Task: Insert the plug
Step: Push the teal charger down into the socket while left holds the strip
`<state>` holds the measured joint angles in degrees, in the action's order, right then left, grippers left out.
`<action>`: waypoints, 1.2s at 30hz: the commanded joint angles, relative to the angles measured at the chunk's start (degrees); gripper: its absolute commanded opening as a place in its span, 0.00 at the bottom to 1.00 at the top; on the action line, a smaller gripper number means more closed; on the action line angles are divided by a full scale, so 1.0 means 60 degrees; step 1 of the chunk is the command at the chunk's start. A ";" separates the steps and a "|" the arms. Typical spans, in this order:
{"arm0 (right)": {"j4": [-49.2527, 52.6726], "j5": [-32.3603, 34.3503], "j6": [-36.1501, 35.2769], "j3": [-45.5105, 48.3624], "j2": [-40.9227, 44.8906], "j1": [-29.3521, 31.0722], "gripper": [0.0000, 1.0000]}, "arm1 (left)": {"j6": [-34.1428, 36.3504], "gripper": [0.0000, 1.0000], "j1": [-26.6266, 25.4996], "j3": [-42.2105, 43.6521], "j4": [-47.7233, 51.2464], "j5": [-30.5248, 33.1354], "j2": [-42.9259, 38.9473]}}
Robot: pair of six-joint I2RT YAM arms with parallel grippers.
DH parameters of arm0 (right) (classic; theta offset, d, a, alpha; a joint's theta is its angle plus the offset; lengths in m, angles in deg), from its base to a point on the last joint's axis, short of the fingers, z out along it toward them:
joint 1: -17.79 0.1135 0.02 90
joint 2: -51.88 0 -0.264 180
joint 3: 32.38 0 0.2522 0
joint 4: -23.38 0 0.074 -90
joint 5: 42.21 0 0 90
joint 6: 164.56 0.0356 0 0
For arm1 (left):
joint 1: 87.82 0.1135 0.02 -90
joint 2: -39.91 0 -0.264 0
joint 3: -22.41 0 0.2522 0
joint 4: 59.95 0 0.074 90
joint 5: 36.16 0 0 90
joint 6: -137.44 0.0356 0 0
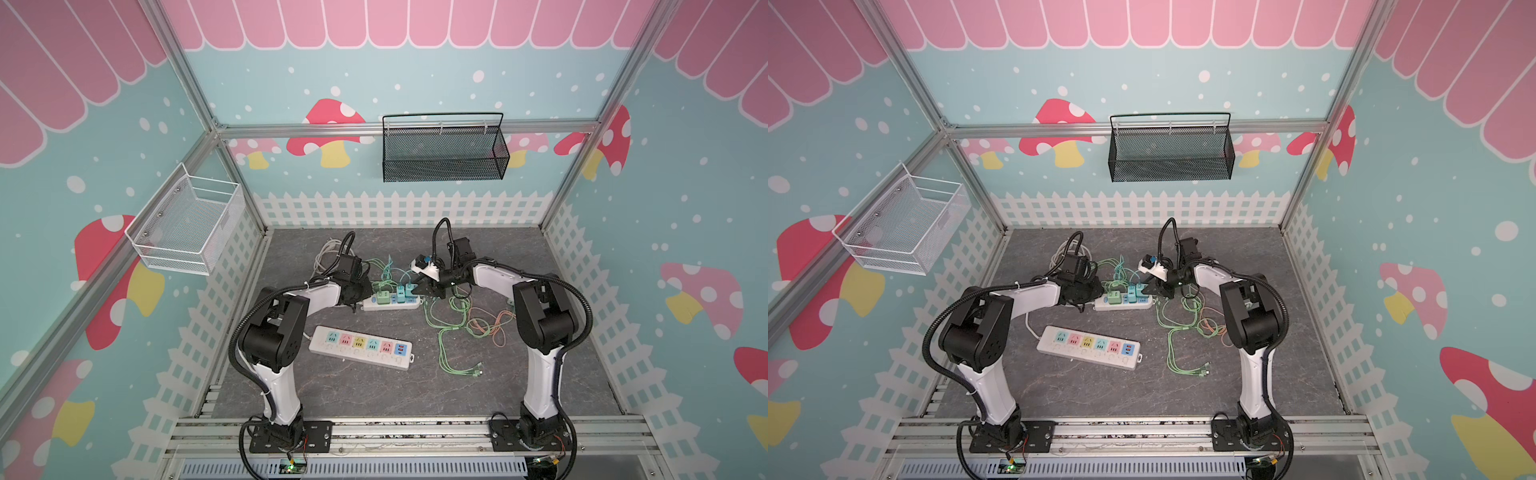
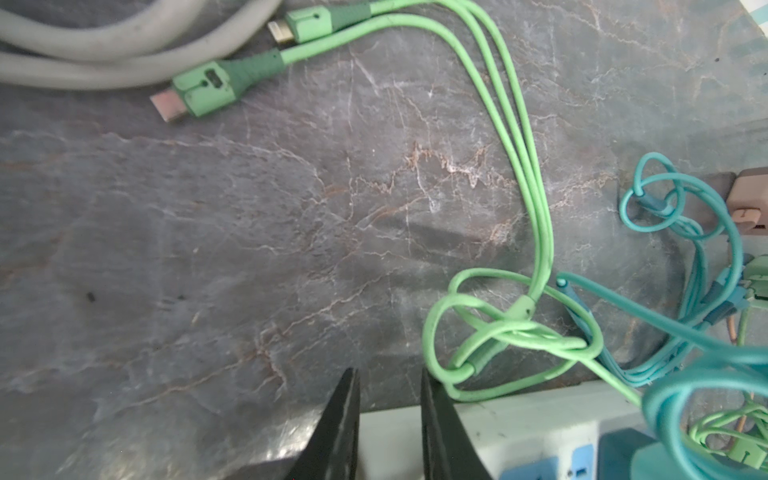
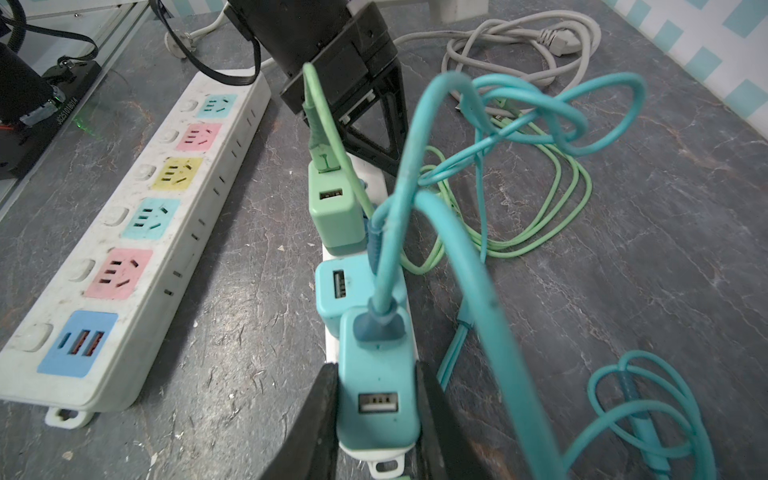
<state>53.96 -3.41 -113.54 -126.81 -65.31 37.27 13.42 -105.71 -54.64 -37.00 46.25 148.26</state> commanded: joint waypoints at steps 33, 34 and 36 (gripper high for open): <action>0.1319 0.0891 -0.0889 0.0347 0.0342 0.0180 0.01 | -0.0028 0.25 0.0140 0.0000 -0.0111 -0.0339 -0.0113; 0.1353 0.1049 -0.0910 0.0344 0.0358 0.0180 0.02 | -0.0020 0.25 0.0133 0.0001 -0.0082 -0.0345 -0.0143; 0.1450 0.1331 -0.0940 0.0351 0.0356 0.0182 0.02 | -0.0014 0.25 0.0141 0.0025 -0.0046 -0.0375 -0.0227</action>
<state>58.89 -0.15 -116.97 -125.91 -63.80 38.12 13.35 -105.18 -54.64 -37.28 44.56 148.24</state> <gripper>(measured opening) 0.273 0.251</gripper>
